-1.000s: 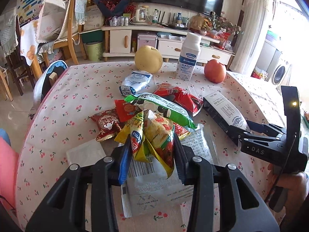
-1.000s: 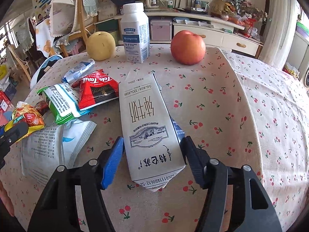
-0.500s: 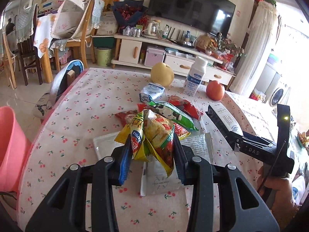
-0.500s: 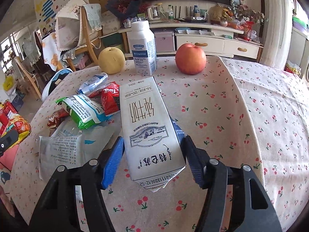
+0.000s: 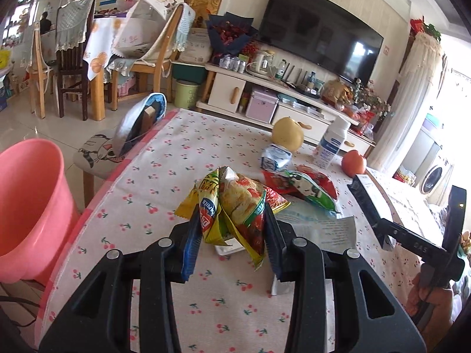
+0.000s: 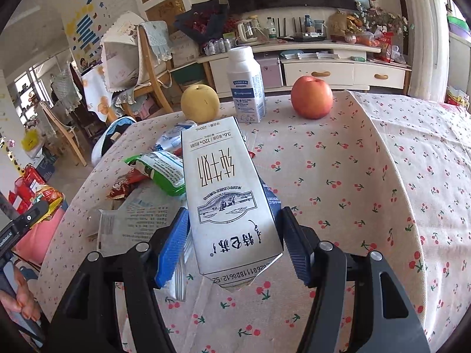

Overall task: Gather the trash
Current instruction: 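Carry the chip bag and carton over the pink bucket and release both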

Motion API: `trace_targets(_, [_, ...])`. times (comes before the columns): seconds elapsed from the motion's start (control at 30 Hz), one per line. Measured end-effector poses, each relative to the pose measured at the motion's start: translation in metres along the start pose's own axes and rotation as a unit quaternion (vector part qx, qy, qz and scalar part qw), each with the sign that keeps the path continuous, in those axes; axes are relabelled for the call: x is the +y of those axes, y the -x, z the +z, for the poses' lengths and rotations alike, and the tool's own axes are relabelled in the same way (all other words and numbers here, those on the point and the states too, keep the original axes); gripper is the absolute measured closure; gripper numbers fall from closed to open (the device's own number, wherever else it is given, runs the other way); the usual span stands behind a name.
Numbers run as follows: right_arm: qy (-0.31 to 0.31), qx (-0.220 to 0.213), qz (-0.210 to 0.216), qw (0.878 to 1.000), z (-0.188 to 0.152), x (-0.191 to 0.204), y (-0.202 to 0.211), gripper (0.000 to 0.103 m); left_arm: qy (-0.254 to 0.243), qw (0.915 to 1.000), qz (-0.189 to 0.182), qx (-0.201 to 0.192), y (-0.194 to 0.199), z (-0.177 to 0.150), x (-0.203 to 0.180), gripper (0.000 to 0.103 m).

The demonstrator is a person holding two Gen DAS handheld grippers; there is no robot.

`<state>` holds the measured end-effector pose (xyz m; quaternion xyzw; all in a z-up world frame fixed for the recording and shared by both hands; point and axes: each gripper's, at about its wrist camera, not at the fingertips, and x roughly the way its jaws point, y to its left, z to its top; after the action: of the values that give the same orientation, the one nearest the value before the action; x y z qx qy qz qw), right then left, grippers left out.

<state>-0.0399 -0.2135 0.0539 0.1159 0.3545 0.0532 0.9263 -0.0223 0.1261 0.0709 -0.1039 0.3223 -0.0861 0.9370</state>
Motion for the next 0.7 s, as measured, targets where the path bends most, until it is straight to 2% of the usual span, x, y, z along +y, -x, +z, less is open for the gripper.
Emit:
trace_targets(0.33, [0.025,-0.017,0.047,0.998,0.003,0.059,0.017,0.039,0.033,0.9987,0.021,-0.032,0.011,0.011,0.04,0.062])
trace_targets(0.47, [0.05,-0.016,0.071,0.996,0.004,0.098,0.018,0.039,0.043,0.9973,0.032,-0.051,0.021,0.018,0.055,0.062])
trace_targets(0.7, [0.098,-0.009,0.122,0.988,0.003,0.176,0.018,0.039,0.07,0.9912,0.075,-0.084,0.043,0.028,0.094,0.062])
